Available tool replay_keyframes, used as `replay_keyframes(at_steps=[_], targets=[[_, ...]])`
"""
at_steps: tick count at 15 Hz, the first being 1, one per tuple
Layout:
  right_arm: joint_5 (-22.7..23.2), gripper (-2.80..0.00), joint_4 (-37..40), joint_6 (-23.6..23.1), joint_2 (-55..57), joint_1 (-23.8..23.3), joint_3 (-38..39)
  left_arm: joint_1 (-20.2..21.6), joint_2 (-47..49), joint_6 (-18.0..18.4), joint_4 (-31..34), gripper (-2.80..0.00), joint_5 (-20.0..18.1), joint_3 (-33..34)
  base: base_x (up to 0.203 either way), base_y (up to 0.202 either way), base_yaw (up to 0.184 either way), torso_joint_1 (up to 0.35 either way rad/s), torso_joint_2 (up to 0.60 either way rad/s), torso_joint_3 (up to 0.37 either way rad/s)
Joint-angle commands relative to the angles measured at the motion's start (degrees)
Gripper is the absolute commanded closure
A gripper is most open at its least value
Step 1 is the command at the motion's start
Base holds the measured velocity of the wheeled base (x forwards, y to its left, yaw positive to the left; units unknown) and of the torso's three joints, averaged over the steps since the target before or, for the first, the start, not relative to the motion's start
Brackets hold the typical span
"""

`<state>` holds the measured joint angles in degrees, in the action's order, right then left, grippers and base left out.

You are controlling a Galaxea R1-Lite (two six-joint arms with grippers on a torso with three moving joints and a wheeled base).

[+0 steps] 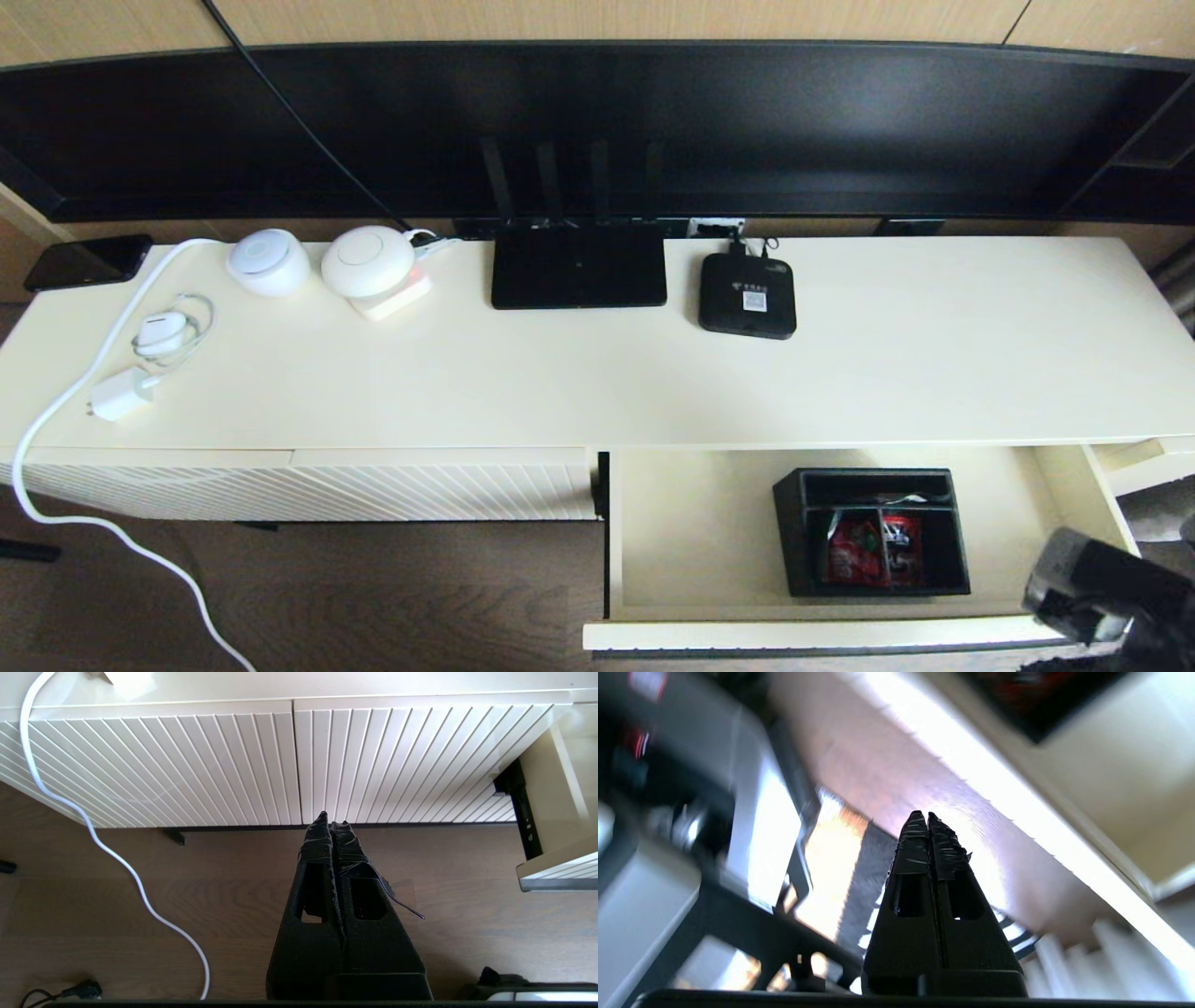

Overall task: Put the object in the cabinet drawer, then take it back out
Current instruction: Close the drawer

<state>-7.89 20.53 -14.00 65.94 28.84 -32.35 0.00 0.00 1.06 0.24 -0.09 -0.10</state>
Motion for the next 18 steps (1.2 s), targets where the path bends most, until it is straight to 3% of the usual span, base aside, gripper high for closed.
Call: replay_keyframes(at_steps=[1,6,9,13,18], targets=[[0.1,0.0,0.1,-0.3,-0.8,4.0,2.0,0.0,0.1,0.0,0.0,0.0,0.0,0.0,0.0,0.0,0.0,0.0,0.0,0.0],[-0.6,0.0,-6.3,-2.7,3.0,12.4,9.4,0.0,0.1,0.0,0.0,0.0,0.0,0.0,0.0,0.0,0.0,0.0,0.0,0.0],[-0.7,0.0,-13.7,-7.1,6.8,13.1,12.6,0.0,0.1,0.0,0.0,0.0,0.0,-0.1,0.0,0.0,0.0,0.0,0.0,0.0],[-4.4,0.0,-27.1,-8.5,14.5,13.1,16.8,0.0,0.1,0.0,0.0,0.0,0.0,0.0,0.0,0.0,0.0,0.0,0.0,0.0],[-8.9,0.0,-36.1,-9.5,19.1,13.0,17.1,0.0,0.1,0.0,0.0,0.0,0.0,0.0,0.0,0.0,0.0,0.0,0.0,0.0]])
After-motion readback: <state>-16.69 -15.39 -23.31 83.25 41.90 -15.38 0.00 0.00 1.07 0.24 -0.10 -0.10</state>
